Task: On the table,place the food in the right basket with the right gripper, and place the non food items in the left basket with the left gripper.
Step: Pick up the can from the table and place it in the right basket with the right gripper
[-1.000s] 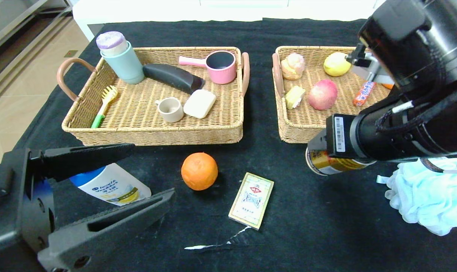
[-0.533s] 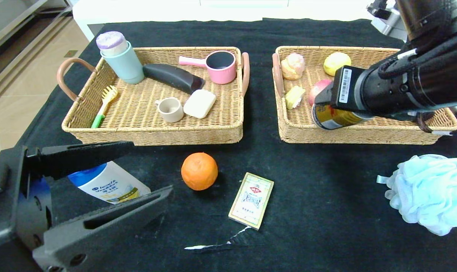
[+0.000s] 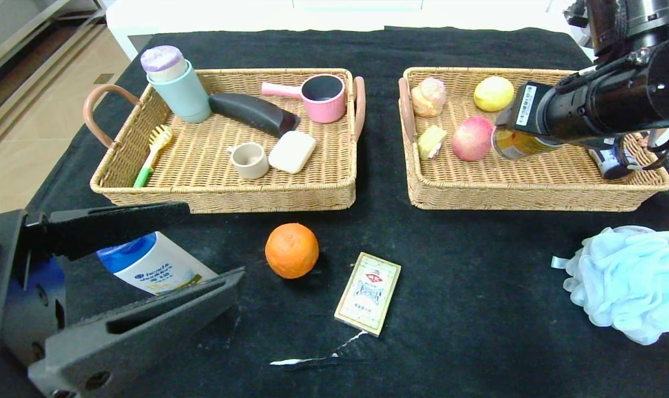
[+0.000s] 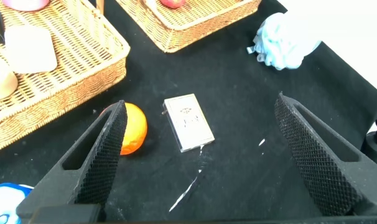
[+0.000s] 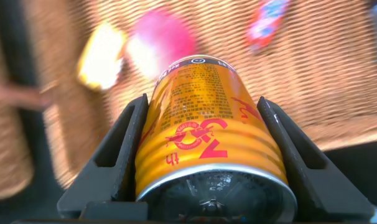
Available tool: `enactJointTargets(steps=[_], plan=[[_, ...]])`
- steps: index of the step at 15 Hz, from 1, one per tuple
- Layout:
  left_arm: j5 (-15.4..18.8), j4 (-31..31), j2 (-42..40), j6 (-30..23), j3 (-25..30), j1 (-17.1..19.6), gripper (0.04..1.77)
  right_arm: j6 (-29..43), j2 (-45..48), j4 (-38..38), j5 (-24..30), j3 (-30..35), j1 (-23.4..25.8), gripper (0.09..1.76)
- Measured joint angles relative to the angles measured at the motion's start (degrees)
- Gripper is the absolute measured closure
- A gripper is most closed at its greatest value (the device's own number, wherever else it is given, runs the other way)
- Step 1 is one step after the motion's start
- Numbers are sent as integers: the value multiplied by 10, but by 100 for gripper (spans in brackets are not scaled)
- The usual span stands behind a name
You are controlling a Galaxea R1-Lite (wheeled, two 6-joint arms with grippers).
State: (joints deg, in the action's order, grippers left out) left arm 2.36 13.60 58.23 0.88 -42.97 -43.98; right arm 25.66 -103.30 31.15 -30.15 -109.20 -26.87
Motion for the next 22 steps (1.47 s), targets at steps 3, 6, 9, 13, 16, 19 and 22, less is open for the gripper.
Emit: enactJointTargets(steps=[3,6,9,13,16,19,22], plan=[[0,0,0,0,0,0,9,-21,-8,-40,2,-1,39,62],[0,0,0,0,1,0,9,-29,-22,-69,3,0,68,62],[0,0,0,0,0,0,9,-30,-36,-86,4,0,85,62],[0,0,0,0,1,0,9,-32,-44,-87,6,0,95,62],[0,0,0,0,1,-1,9,-33,-46,-89,6,0,98,56],[0,0,0,0,1,-1,9,-33,-46,-87,6,1,97,43],[0,0,0,0,1,-1,9,-33,-44,-85,6,3,97,34]])
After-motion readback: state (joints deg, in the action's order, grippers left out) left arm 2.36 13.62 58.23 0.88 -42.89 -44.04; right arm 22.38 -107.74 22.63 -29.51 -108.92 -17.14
